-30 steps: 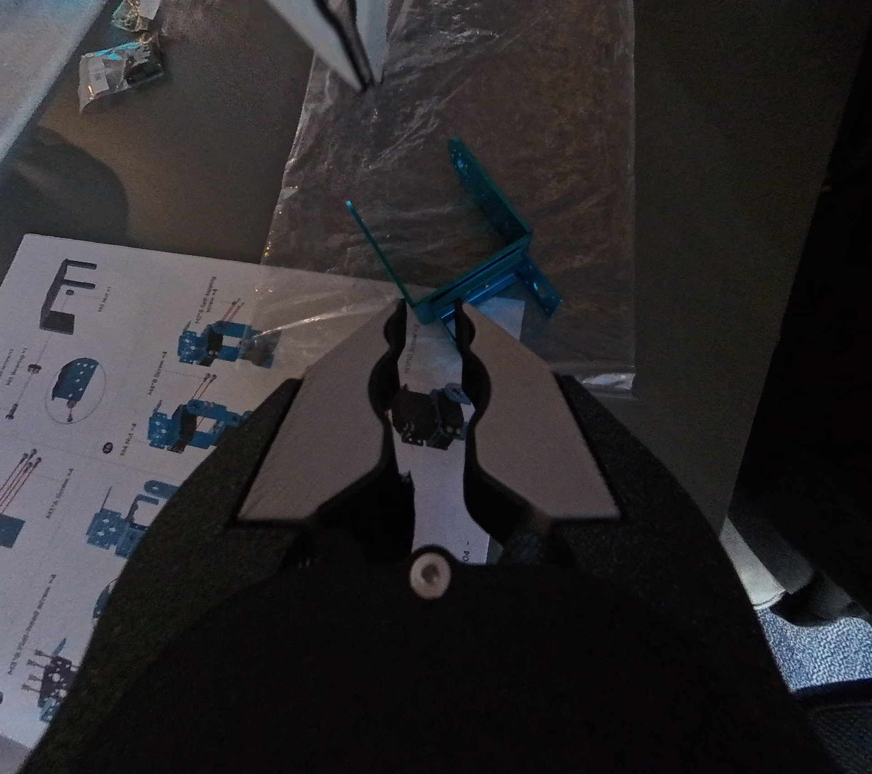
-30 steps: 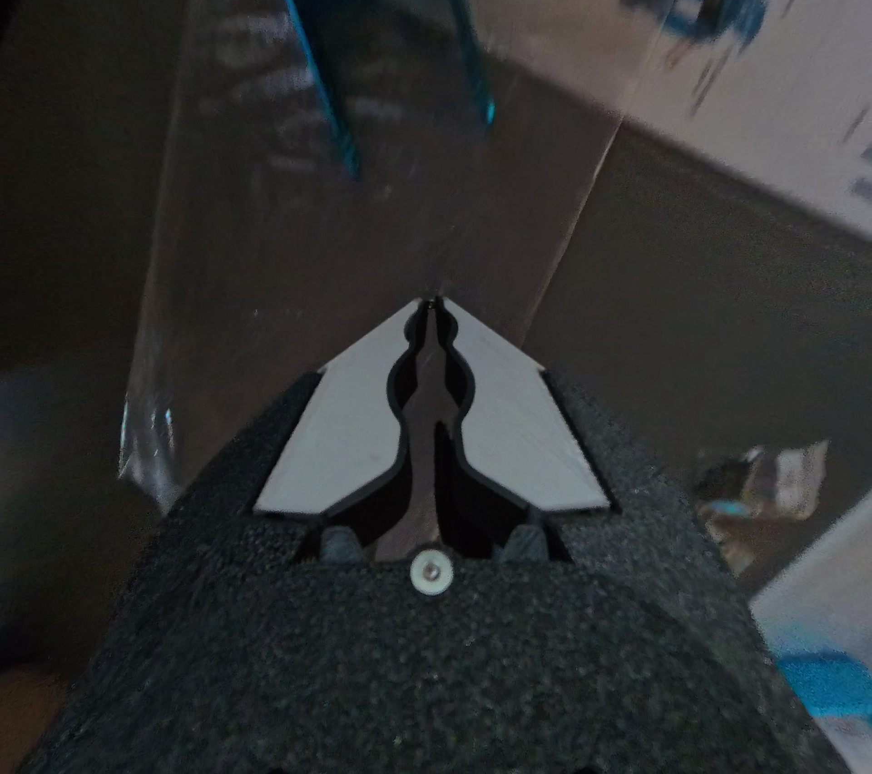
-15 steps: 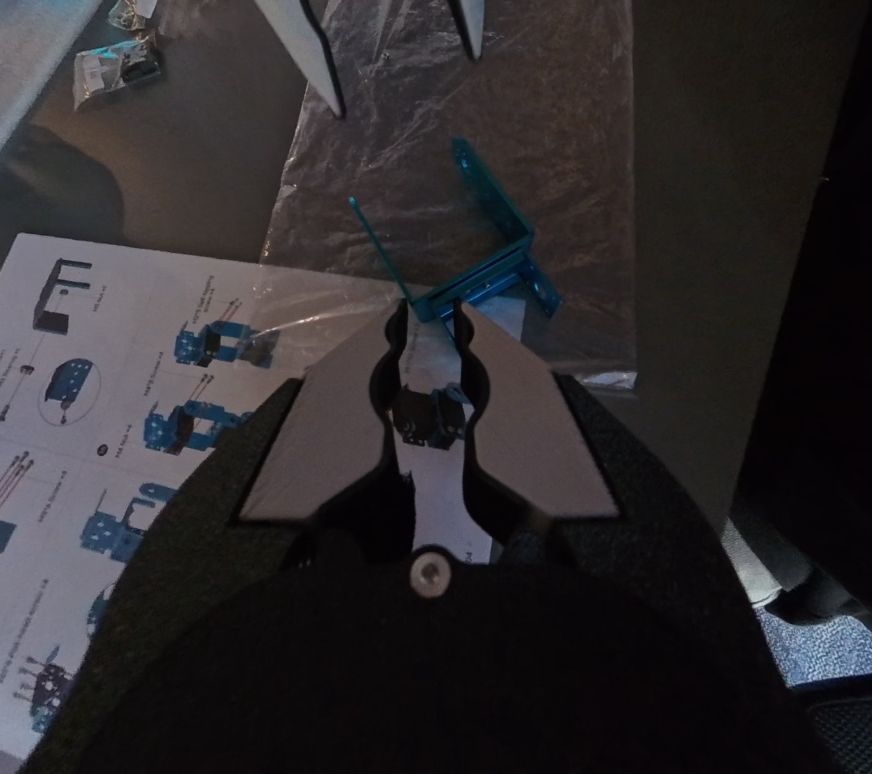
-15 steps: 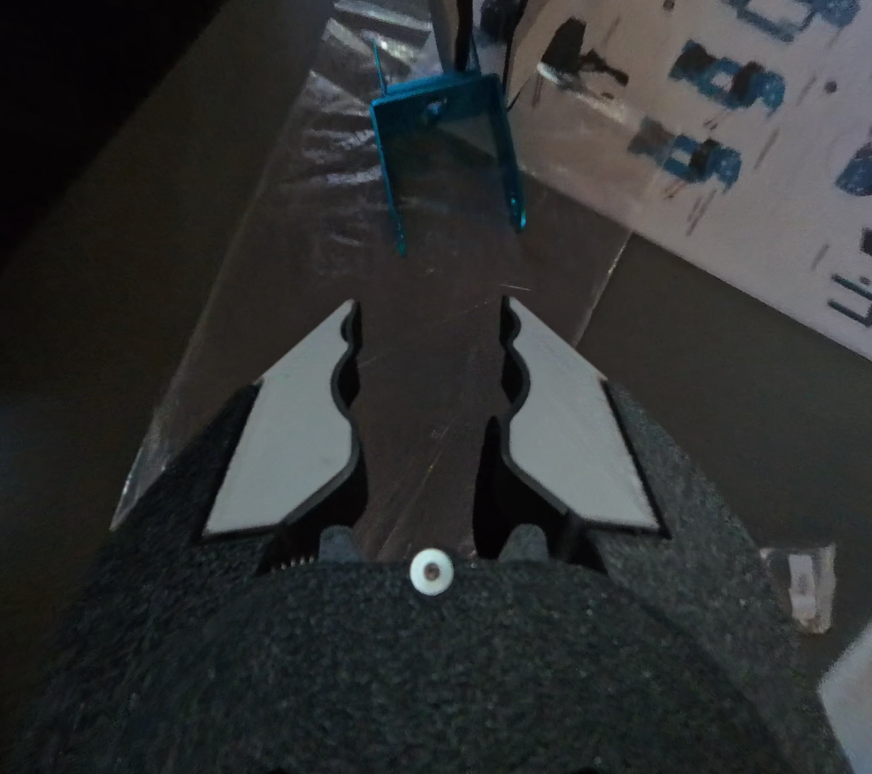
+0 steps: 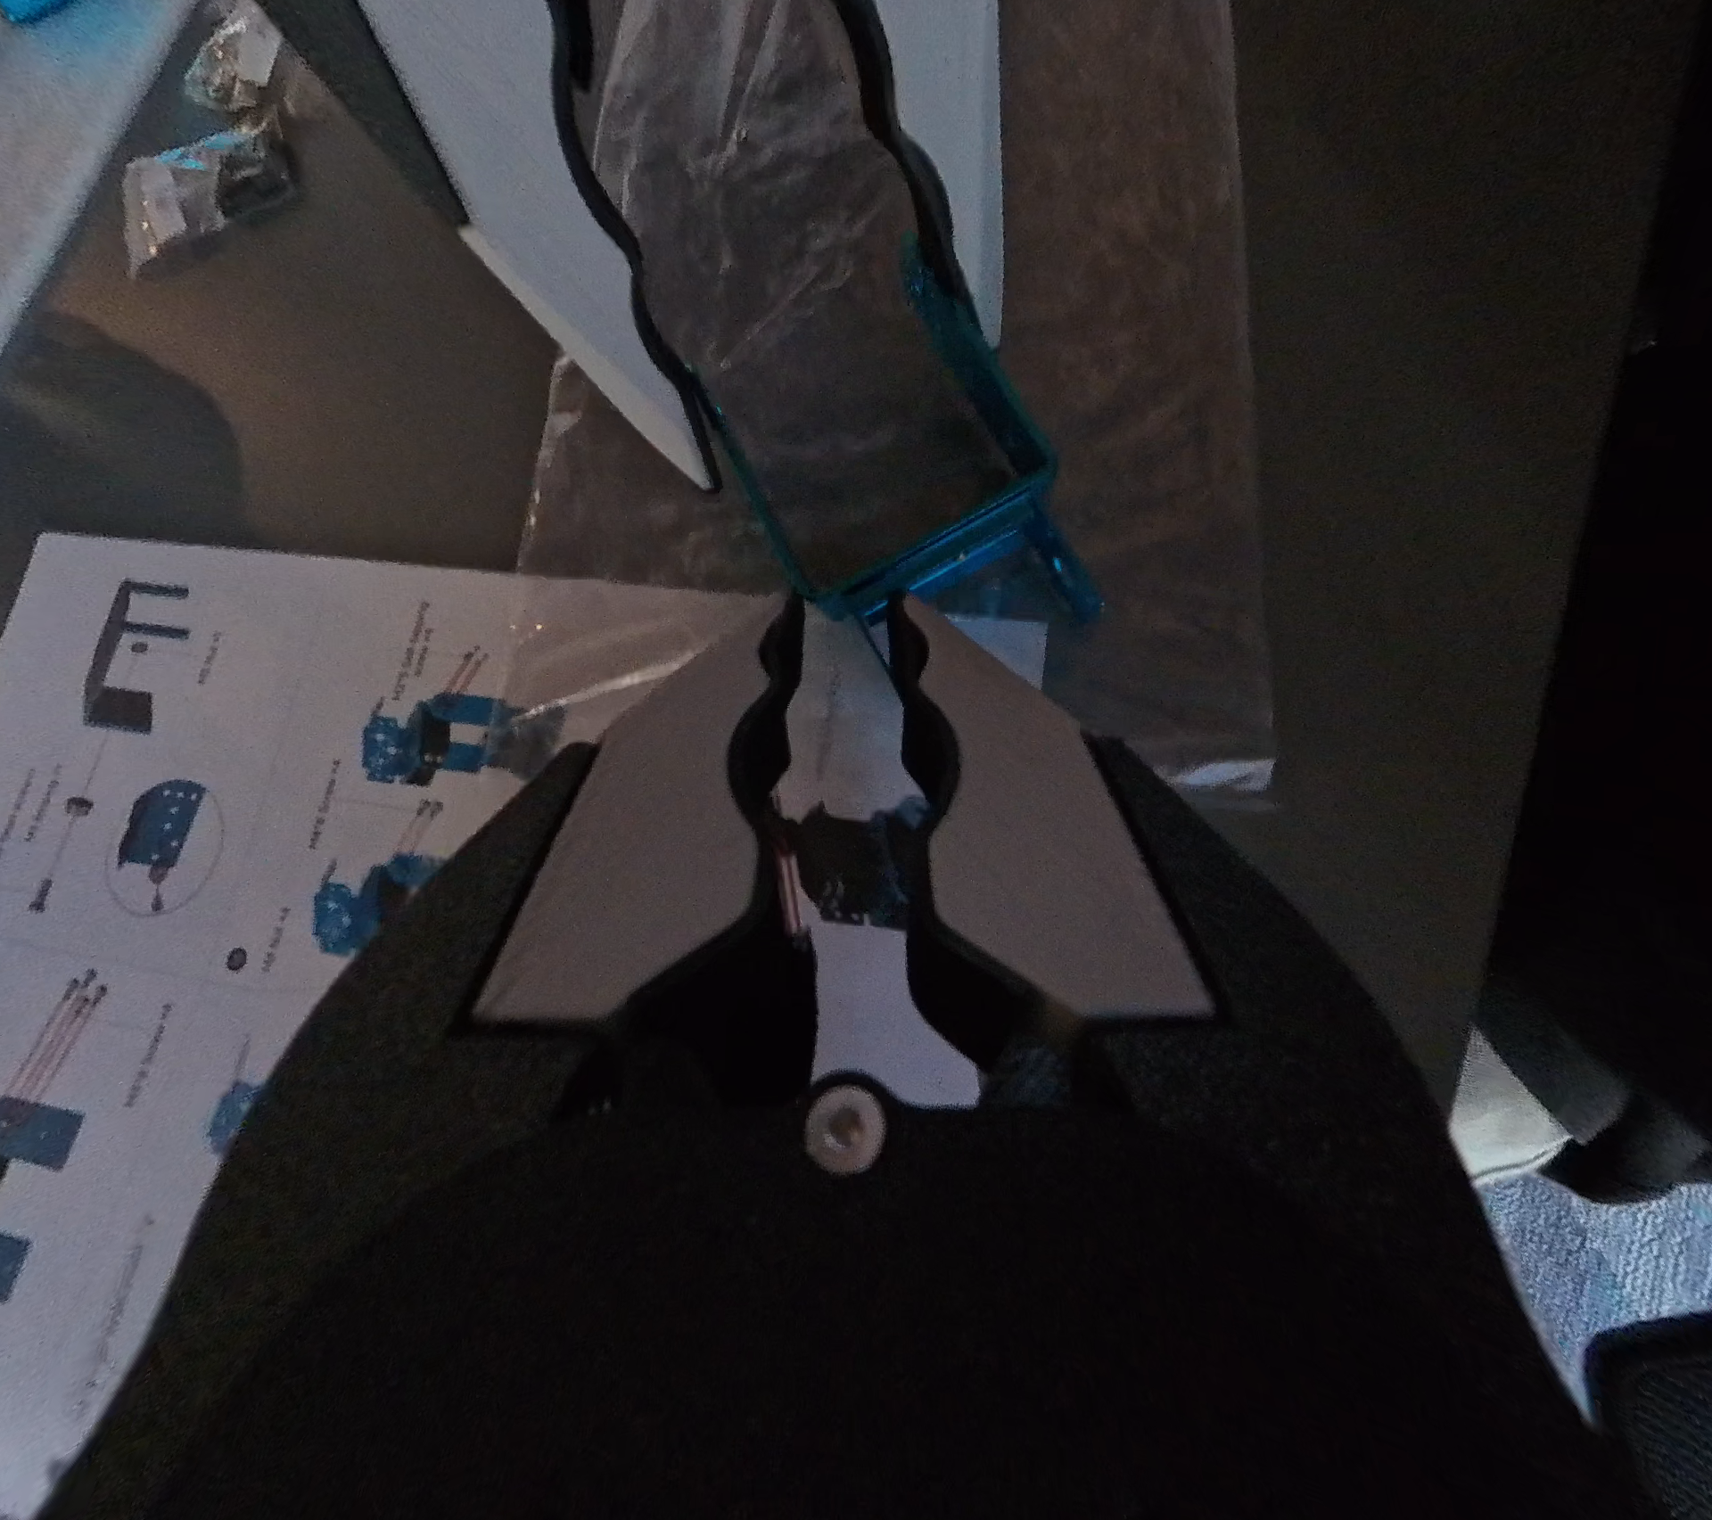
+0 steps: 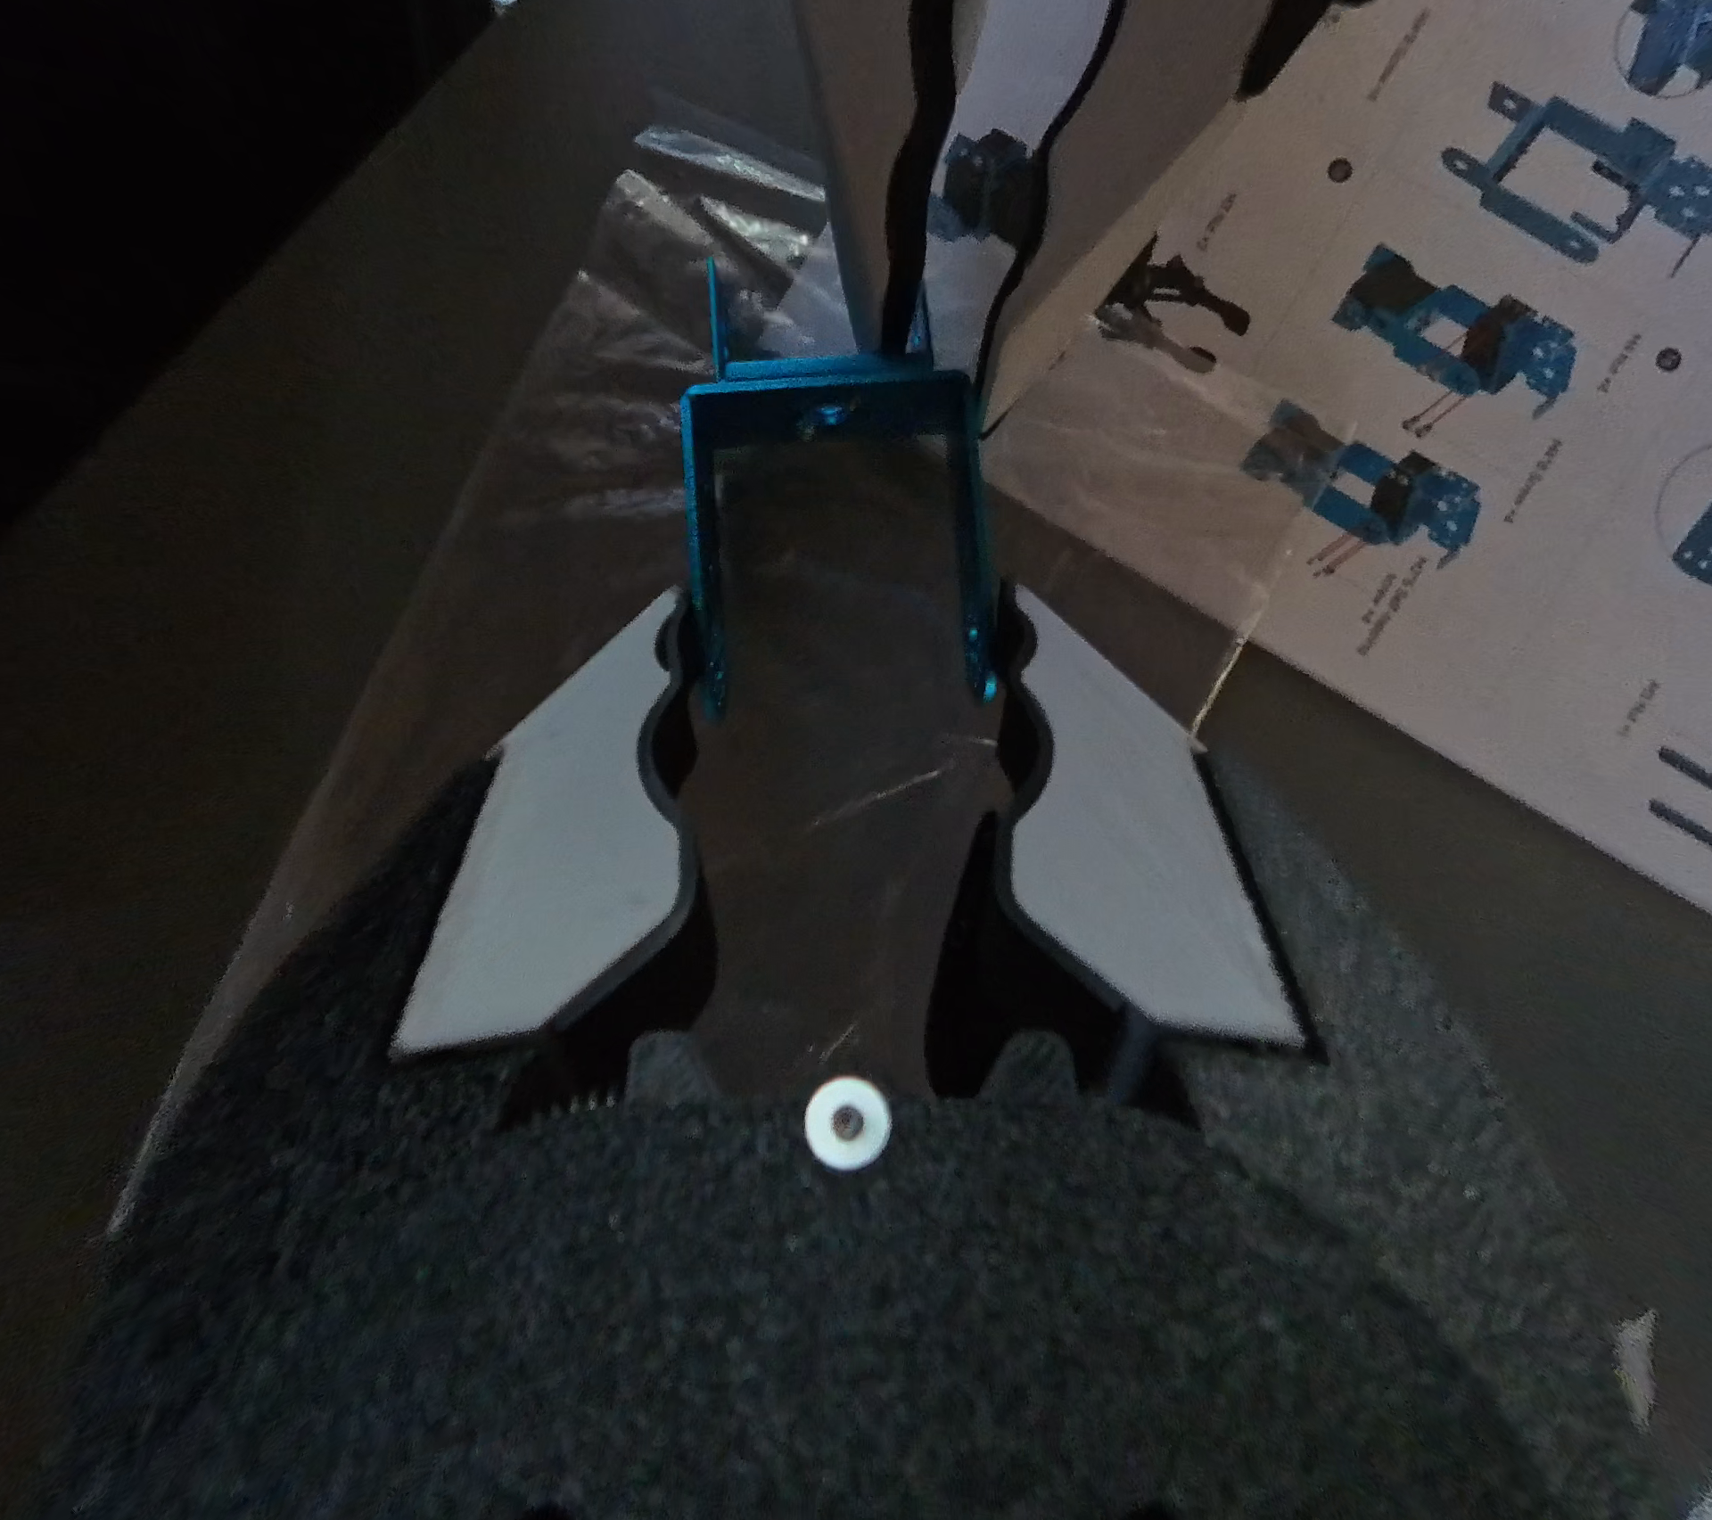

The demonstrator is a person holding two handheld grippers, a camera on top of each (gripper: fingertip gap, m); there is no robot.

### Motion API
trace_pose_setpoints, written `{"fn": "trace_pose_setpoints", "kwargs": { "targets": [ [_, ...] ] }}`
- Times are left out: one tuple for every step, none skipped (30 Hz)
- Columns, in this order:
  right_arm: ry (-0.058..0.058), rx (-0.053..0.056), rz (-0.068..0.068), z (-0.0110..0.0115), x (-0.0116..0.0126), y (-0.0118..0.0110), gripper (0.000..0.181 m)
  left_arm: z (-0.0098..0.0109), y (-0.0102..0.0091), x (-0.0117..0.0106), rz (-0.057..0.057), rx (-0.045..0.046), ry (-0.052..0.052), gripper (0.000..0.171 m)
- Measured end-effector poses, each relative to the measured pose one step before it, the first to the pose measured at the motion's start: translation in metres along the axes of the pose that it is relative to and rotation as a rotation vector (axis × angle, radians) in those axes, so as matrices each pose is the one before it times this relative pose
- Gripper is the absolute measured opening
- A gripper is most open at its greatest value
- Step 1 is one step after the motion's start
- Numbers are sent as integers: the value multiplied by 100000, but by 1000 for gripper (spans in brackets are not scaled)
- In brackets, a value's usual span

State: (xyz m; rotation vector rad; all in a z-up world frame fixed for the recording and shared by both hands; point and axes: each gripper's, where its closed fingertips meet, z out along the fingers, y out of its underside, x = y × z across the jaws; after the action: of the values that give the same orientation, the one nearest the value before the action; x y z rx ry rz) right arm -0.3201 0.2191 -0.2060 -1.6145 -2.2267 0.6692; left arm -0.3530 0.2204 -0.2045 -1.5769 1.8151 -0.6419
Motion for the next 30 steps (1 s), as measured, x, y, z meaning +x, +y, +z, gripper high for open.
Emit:
{"fn": "trace_pose_setpoints", "kwargs": {
  "targets": [
    [271,-296,1686,-328,11,295,64,188,-285,-170,1301,-83,222,16],
    [837,-380,1441,-311,16,371,64,264,-296,-284,1623,-276,200,16],
    [735,-206,1596,-261,-70,444,64,332,-312,-225,1589,-477,1204,16],
    [743,-804,2339,-189,-66,589,64,415,-309,-214,1547,-662,1792,16],
    [1579,-1022,2494,-132,28,644,64,478,-254,-302,1964,-1147,1634,16],
    [2057,-1002,2807,-104,75,665,64,496,-189,-383,2671,-1538,1383,16],
    [2035,-1047,3262,-83,87,677,64,495,-199,-421,3051,-1489,1525,16],
    [2467,-866,2782,-78,134,679,65,437,-252,-455,2838,-1204,1725,16],
    [2856,210,2105,-145,200,570,65,341,-298,-486,2473,-912,2003,16],
    [2326,1260,2430,-198,207,418,65,295,-270,-481,2121,-723,2168,16],
    [749,1803,3376,-214,84,277,65,265,-207,-383,1510,-430,2772,16],
    [105,2073,3807,-195,66,148,65,247,-132,-304,924,-391,2918,16],
    [-306,2015,3272,-138,20,64,65,199,-70,-204,495,-25,2869,17],
    [177,1244,1411,-104,32,90,65,102,-100,-118,93,848,2572,16],
    [908,464,-40,-65,92,102,66,71,-42,-157,-398,897,1510,17],
    [326,534,-762,1,-25,7,67,55,-31,-85,-460,1027,1006,21],
    [63,491,-449,40,-50,-70,67,23,41,41,47,1013,1036,26],
    [-491,423,36,11,-95,-119,67,-8,155,-74,358,534,-160,30],
    [-1099,813,247,-15,-207,-185,67,-77,205,-112,336,464,-522,32],
    [-485,405,569,4,-72,-113,66,-118,139,55,-98,1095,566,33],
    [-214,-20,362,16,-47,-22,66,-126,-9,165,-472,2009,1177,33],
    [-670,-74,-47,40,-149,22,66,-111,-57,253,-315,2381,1352,33],
    [440,-577,-421,64,15,98,66,-73,-24,187,104,2125,626,33],
    [508,-372,-136,19,52,61,65,-6,56,65,273,1523,-244,33],
    [-226,-112,190,-8,-35,15,65,33,181,-37,407,526,-949,33],
    [-134,37,-310,-9,-6,12,65,52,161,-55,542,298,-1112,33],
    [-271,190,-126,4,3,1,64,55,114,39,365,328,-496,33],
    [-451,-52,350,10,3,12,65,78,60,40,181,450,-288,33],
    [-272,-476,100,-8,15,57,64,20,-41,-42,-81,628,-442,32],
    [68,-368,30,-22,47,40,64,-34,-82,-100,-449,539,-503,32]
  ]
}}
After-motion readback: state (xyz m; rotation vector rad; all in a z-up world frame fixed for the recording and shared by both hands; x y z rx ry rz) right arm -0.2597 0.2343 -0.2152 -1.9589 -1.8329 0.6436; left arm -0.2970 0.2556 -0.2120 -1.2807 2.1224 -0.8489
